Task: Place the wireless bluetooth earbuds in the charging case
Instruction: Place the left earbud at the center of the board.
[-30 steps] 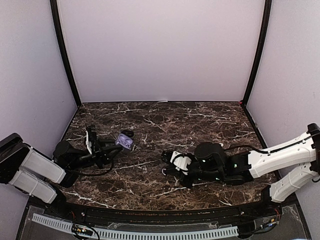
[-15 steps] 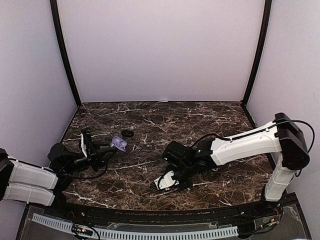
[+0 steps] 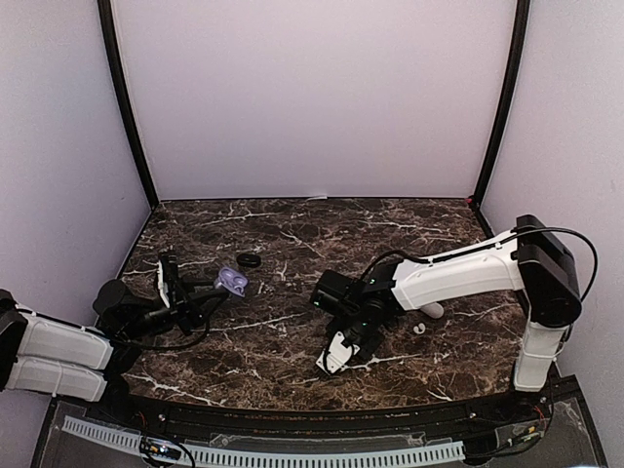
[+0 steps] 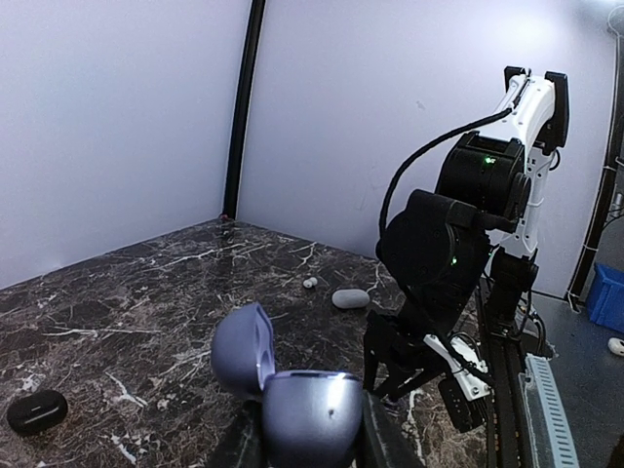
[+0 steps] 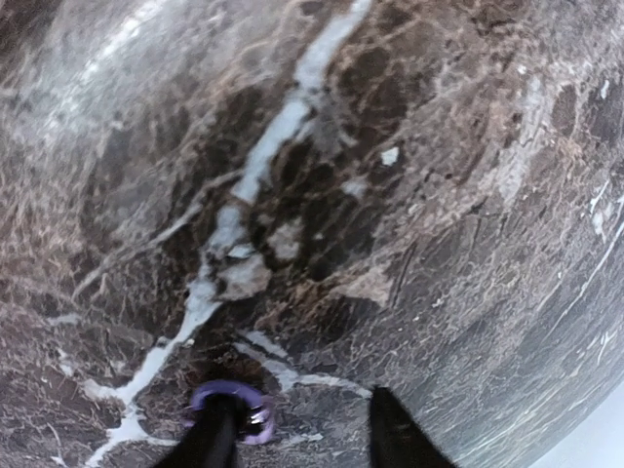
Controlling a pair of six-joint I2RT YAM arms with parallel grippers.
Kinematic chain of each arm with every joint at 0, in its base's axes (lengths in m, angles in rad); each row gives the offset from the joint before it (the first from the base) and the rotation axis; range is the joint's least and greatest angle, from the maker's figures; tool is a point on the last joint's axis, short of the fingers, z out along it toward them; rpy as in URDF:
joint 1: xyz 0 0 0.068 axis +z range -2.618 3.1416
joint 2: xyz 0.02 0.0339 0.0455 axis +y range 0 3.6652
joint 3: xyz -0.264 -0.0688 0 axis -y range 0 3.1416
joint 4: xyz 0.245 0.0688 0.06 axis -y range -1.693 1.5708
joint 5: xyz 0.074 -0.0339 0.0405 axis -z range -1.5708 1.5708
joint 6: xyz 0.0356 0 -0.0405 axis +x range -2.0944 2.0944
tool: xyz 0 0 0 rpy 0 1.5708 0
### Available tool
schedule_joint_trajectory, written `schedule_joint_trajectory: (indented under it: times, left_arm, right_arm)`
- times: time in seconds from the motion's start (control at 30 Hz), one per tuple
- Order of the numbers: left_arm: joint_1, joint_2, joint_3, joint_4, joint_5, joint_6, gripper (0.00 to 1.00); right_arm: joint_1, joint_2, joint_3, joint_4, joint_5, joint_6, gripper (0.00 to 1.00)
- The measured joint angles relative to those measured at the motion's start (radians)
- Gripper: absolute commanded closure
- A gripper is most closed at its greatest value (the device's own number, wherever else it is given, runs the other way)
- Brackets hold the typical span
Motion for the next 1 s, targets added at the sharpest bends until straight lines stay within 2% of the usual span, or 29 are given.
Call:
schedule_joint_trajectory:
  times: [0.1, 0.3, 0.43, 0.53, 0.6, 0.7, 0.83, 1.0]
  left_arm:
    - [0.000, 0.000, 0.000, 0.000, 0.000, 0.000, 0.83]
    - [0.000, -0.001, 0.000, 0.000, 0.000, 0.000, 0.83]
    - [0.000, -0.006, 0.000, 0.000, -0.001, 0.000, 0.83]
    - [0.000, -0.015, 0.000, 0.000, -0.002, 0.001, 0.83]
    - [0.000, -0.019, 0.000, -0.001, -0.003, 0.001, 0.83]
    - [0.000, -0.025, 0.000, -0.001, -0.005, 0.001, 0.83]
    - [0.000, -0.026, 0.000, -0.001, -0.008, 0.002, 0.83]
    - [0.000, -0.026, 0.000, -0.001, -0.011, 0.004, 0.83]
  right_arm:
    - [0.000, 0.001, 0.002, -0.016, 0.014, -0.020, 0.12]
    - [0.000, -0.018, 0.009, -0.029, 0.036, -0.033, 0.10]
    - [0.000, -0.093, 0.009, -0.043, 0.060, -0.016, 0.09]
    - [0.000, -0.165, 0.009, -0.047, 0.074, 0.020, 0.01]
    - [0.000, -0.213, 0.008, -0.037, 0.072, 0.076, 0.01]
    - [0.000, -0.282, -0.001, 0.014, 0.057, 0.199, 0.01]
    - [0.000, -0.355, -0.031, 0.131, 0.047, 0.452, 0.01]
    - [-0.005, -0.370, -0.126, 0.334, 0.142, 0.925, 0.01]
